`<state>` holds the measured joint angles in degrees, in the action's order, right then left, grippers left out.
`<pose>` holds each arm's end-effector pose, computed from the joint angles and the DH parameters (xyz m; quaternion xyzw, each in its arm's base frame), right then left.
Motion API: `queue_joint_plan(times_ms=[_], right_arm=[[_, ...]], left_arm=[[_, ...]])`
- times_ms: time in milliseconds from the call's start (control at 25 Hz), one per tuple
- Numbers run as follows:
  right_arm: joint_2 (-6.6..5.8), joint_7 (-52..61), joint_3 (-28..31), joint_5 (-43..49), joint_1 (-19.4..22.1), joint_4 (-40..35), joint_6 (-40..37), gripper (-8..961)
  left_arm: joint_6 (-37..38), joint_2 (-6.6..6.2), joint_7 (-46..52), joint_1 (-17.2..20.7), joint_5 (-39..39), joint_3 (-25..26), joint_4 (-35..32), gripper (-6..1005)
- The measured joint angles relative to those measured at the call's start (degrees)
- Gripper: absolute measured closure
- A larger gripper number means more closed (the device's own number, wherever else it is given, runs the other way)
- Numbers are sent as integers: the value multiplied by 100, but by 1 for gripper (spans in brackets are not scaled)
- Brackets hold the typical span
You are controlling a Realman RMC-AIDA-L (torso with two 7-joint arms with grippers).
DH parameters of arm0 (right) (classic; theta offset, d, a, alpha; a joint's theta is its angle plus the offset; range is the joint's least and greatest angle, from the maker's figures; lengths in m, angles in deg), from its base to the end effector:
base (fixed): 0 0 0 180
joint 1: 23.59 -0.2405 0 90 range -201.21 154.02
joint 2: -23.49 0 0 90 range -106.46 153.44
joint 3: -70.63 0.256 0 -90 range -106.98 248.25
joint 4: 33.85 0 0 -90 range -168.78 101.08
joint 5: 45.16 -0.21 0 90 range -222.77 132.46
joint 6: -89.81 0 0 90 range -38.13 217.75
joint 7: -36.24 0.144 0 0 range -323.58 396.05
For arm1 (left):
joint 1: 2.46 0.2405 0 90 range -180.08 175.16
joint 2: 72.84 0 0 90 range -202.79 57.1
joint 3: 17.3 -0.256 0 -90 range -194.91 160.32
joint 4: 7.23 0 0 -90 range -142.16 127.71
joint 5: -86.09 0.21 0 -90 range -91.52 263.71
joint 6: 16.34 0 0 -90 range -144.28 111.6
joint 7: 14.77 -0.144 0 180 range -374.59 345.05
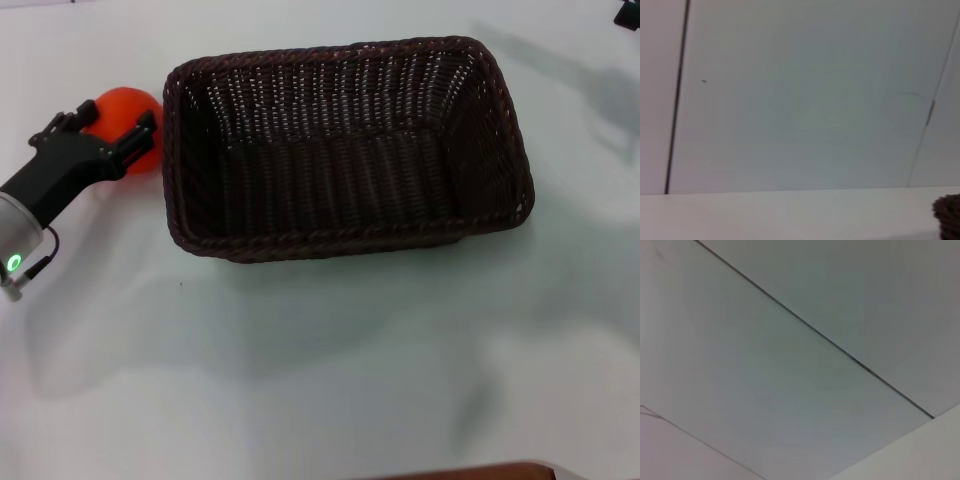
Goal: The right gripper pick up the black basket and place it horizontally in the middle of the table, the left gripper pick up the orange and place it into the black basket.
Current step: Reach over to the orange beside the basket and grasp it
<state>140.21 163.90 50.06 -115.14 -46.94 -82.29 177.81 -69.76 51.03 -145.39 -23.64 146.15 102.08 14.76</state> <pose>0.3191 0.3247 0.1095 -0.5726 -0.6828 -0.2118 0.4013 -0.3209 0.3306 -0.0486 -0.7968 -0.3284 -0.2770 0.4249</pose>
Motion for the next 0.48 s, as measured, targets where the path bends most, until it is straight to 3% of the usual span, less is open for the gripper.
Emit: queue_joint_plan(times_ms=[280,480], right_arm=[[1,-4,1,-41,-70,11,-54,266],[17,-5,1,-41,-102,44,-55,267]], left_arm=[[613,4,-133,-157,17,-9,-1,185],[616,5,-143,-211,42,-58,-4,202]])
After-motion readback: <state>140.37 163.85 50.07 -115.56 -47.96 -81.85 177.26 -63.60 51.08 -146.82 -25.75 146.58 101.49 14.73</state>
